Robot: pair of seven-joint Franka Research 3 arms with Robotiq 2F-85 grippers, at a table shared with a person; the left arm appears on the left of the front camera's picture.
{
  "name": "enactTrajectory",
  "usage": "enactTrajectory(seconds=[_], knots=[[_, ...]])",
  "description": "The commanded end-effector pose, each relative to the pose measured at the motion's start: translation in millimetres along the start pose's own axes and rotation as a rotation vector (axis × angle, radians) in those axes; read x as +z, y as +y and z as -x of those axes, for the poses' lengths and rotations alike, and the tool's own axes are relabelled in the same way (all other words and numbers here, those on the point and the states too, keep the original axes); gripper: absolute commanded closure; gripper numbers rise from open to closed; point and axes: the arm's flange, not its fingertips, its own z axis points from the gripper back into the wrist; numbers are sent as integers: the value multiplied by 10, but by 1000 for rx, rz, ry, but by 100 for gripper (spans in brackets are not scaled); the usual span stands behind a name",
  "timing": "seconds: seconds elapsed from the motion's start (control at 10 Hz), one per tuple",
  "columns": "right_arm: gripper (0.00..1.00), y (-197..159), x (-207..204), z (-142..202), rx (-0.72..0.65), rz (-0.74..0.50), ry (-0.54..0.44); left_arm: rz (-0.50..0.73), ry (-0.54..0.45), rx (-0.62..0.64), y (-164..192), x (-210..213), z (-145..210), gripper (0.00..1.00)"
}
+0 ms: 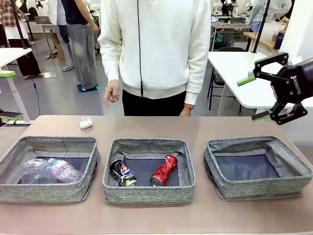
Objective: Sort the waste into the appropriate baskets.
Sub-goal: Pick up the waste item pointed out by the person.
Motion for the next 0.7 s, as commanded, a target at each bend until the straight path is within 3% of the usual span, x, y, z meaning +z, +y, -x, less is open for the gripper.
enactTrajectory(seconds=[0.0, 0.6], knots=[[0, 5, 6, -20, 17, -17, 13, 20, 4, 12, -47, -7, 16, 0], [0, 5, 6, -20, 17, -17, 13, 0, 0, 0, 0, 0, 0, 0]])
